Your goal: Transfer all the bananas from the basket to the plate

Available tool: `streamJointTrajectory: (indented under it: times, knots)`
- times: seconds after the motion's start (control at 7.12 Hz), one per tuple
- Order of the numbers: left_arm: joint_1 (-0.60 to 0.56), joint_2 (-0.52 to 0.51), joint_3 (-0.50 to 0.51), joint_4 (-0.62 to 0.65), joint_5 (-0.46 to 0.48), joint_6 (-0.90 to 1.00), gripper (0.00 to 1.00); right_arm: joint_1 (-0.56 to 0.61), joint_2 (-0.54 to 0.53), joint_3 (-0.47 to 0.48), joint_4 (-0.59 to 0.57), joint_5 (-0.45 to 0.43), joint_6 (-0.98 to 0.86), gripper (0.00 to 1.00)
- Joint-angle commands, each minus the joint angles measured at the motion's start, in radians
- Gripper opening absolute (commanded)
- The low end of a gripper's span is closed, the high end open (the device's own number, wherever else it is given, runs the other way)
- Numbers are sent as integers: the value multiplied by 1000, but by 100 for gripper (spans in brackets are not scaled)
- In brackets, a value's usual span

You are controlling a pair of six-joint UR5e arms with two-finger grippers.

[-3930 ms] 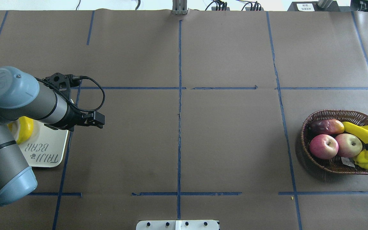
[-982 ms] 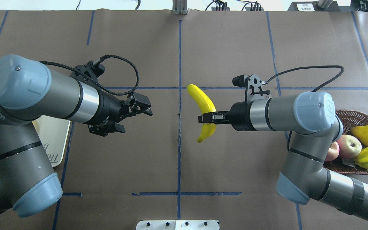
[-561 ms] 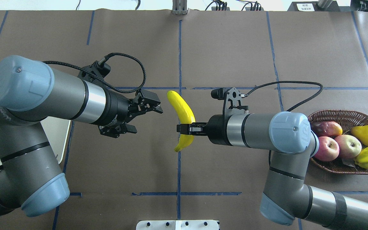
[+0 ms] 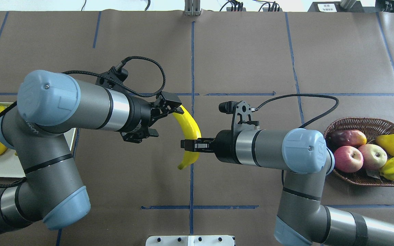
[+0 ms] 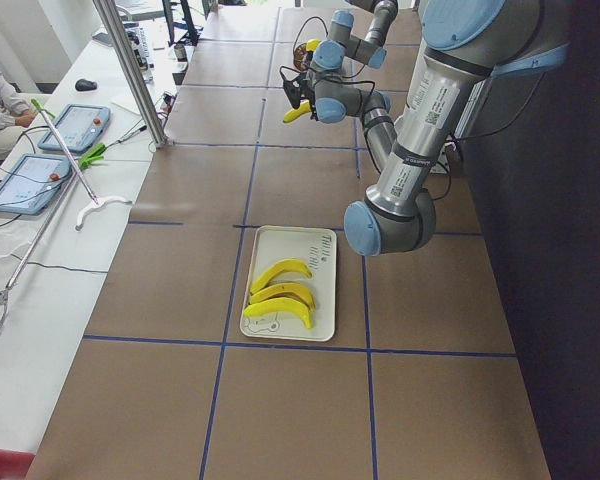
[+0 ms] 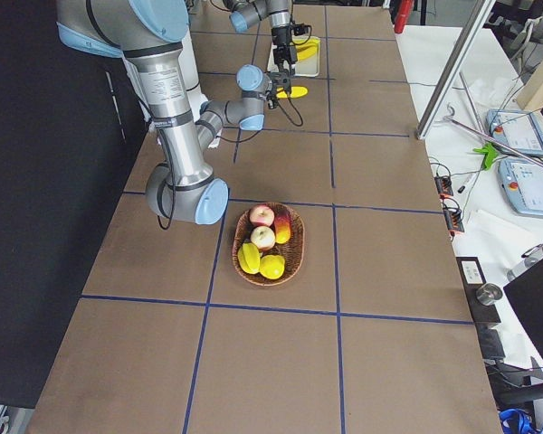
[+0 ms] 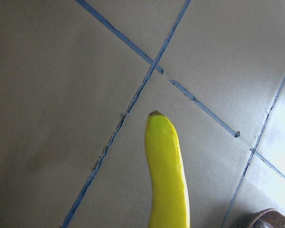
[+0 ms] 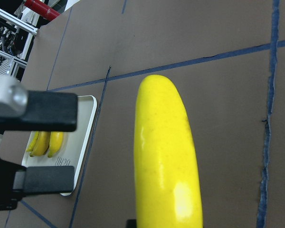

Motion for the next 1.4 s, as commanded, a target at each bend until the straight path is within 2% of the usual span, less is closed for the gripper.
streamJointTrajectory:
  times: [0.0, 0.56, 0.7, 0.84, 1.12, 1.26]
  knots:
    - [8, -15, 33, -1, 5, -12, 99, -6, 17, -1, 0, -7, 5, 1]
    - [37, -58, 71, -4, 56, -35, 99, -36, 29, -4, -1, -37, 3, 2]
    - [40, -59, 77, -4, 57, -81, 86, -36, 31, -4, 0, -37, 5, 2]
    - [40, -58, 79, -3, 57, -101, 80, -36, 31, -4, 0, -36, 3, 2]
    - [45, -58, 81, -3, 71, -100, 79, -36, 31, -4, 0, -36, 3, 2]
    - [49, -56, 81, -1, 71, -103, 73, -36, 31, -4, 0, -36, 3, 2]
